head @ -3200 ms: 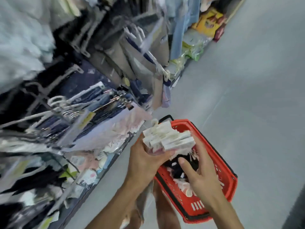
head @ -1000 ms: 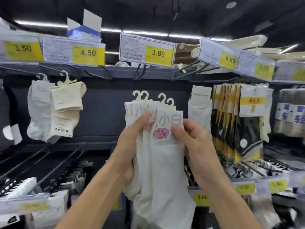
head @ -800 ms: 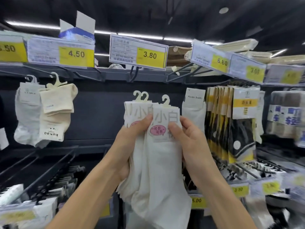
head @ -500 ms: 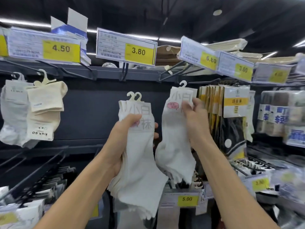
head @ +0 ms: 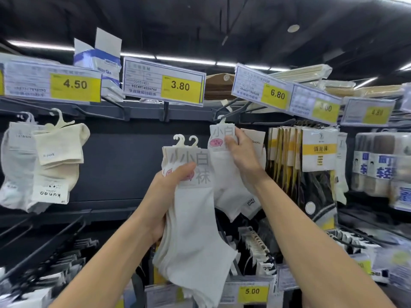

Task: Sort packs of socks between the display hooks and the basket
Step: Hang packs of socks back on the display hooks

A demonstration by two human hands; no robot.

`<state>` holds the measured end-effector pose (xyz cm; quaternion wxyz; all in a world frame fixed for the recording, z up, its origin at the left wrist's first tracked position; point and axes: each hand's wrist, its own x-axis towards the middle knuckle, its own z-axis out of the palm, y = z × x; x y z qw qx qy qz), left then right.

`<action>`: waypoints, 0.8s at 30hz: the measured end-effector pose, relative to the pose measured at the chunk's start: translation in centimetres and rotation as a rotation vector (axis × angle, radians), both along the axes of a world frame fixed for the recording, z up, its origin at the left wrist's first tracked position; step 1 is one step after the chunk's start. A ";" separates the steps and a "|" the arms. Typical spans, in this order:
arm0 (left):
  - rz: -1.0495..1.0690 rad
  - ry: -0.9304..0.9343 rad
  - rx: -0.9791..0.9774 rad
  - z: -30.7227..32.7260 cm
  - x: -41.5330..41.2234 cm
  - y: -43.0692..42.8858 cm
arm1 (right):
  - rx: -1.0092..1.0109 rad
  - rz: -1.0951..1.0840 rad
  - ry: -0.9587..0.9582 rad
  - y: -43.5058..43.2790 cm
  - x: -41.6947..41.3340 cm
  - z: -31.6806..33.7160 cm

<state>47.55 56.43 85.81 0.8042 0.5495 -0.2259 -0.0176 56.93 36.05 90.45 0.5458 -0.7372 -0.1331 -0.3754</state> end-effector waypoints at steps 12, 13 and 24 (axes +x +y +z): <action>-0.039 -0.105 -0.026 1.0 1.0 -1.0 | -0.154 -0.264 -0.057 1.3 -5.2 -1.7; -0.046 -0.121 -0.034 1.0 1.1 -1.3 | -0.096 -0.161 -0.127 1.6 -6.5 -2.3; -0.099 -0.119 -0.074 1.3 1.3 -3.5 | 0.113 0.160 -0.086 0.9 -10.6 -2.8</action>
